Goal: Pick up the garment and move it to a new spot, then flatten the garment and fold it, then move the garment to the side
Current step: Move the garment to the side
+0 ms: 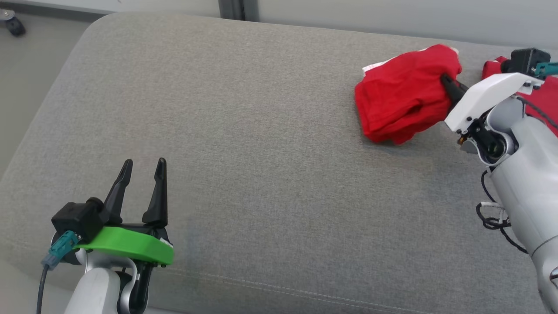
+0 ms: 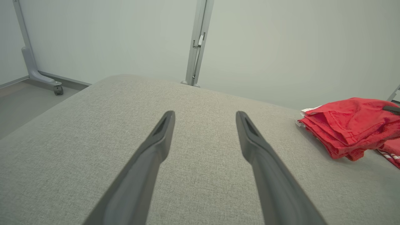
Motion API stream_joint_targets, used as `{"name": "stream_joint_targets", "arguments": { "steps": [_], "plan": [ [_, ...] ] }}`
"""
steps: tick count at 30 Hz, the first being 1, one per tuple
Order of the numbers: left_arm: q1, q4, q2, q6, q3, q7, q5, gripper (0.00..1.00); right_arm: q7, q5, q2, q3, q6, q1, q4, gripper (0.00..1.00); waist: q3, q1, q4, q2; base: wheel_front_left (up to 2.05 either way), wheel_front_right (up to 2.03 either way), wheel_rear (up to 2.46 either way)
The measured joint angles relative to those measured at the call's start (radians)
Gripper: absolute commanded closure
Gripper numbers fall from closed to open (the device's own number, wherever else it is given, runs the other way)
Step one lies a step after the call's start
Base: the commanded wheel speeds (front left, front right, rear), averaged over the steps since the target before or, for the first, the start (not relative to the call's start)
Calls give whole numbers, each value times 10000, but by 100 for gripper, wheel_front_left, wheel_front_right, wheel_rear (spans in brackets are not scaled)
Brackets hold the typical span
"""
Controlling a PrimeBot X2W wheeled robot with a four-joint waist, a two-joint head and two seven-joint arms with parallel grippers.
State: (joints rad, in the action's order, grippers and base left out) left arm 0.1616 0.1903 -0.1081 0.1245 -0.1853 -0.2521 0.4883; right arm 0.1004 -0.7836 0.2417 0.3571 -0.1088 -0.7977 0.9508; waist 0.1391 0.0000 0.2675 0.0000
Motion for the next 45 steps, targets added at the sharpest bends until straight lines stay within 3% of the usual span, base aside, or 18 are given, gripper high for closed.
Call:
{"name": "stream_joint_targets", "arguments": {
  "steps": [13, 23, 29, 35, 45],
  "plan": [
    [21, -251, -94, 0, -313, 0, 0, 0, -159, 121, 1273, -234, -54, -1431, -313, 100, 611, 0, -602, 0, 0, 0, 0],
    [107, -293, -213, 0, -385, 0, 13, 0, -290, 29, 1409, -341, -58, -1837, -337, 100, 1144, 0, -487, 0, 0, 0, 0],
    [342, -362, -286, 0, -474, 0, 17, 0, -161, 589, 1528, 349, -142, -2559, -541, 100, 1428, 0, -362, 0, 0, 0, 0],
    [342, -378, -470, 0, -280, 0, 94, 0, -113, 558, 1651, 316, -142, -2739, -489, 100, 1769, 0, -298, 0, 0, 0, 0],
    [341, -426, -683, 0, -54, 0, 94, 0, -489, 288, 2054, -29, -144, -1958, -81, 100, 2048, 0, -779, 0, 0, 0, 0]
  ]
}}
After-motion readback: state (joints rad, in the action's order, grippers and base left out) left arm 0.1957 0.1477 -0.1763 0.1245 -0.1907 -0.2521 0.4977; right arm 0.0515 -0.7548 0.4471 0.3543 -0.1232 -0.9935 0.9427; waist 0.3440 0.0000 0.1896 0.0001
